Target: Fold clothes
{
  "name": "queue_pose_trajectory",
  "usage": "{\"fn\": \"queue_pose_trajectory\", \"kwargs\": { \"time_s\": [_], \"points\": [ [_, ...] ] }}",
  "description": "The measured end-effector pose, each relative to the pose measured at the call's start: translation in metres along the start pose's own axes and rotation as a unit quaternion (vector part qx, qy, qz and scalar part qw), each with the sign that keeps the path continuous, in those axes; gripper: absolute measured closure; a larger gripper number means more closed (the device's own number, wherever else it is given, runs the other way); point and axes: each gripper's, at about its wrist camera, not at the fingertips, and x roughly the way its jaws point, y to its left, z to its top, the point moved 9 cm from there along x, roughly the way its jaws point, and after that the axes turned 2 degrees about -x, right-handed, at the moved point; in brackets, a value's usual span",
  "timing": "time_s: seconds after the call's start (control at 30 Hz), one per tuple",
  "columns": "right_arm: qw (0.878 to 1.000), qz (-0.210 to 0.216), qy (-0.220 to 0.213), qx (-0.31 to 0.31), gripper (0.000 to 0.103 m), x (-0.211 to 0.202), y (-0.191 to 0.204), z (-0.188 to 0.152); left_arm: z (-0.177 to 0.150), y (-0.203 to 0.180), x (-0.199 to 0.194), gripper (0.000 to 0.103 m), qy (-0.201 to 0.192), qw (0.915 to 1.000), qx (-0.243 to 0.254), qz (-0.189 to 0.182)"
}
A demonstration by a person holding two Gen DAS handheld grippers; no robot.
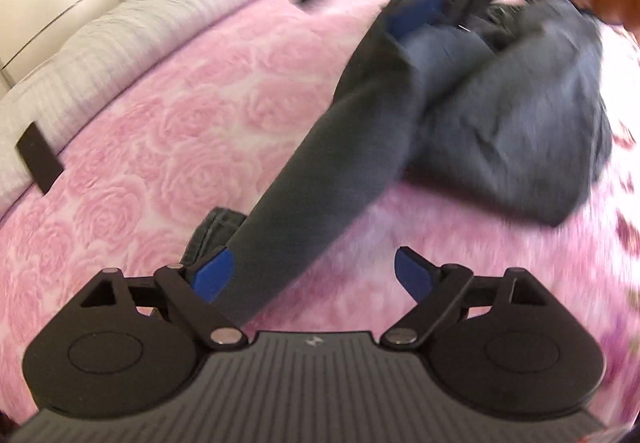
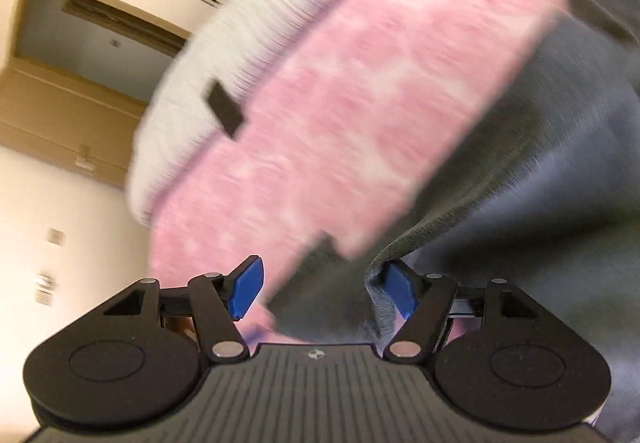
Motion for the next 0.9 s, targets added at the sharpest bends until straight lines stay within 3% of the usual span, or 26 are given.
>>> {"fn": "queue_pose_trajectory", "kwargs": {
  "time_s": [0.23,0.33,0.6,0.73,0.9],
  "points": [
    [0.997,0.069,-0.024,0.037,0.032,0.019,0.039,0.071,0.035,0.016,0.029,0.008,-0.012,0.9945,-0.055,0.089],
    [0.995,0.092,-0.023,0.042,0.032,0.042,0.052,0.086,0.040,0.045,0.042,0.008,-0.006,0.9904,-0.067,0.120],
    [0.997,0.080,-0.009,0.011,0.031,0.061,0.040,0.089,0.044,0.136,0.071,0.009,0.014,0.9750,-0.102,0.197],
    [0.999,0.049,-0.002,0.016,0.031,0.054,0.017,0.081,0.031,0.194,0.077,0.004,0.037,0.9752,-0.166,0.142],
    [1.000,0.001,0.006,0.017,0.029,0.037,-0.015,0.060,0.013,0.194,0.062,0.005,0.051,0.9764,-0.191,0.088]
  ]
}}
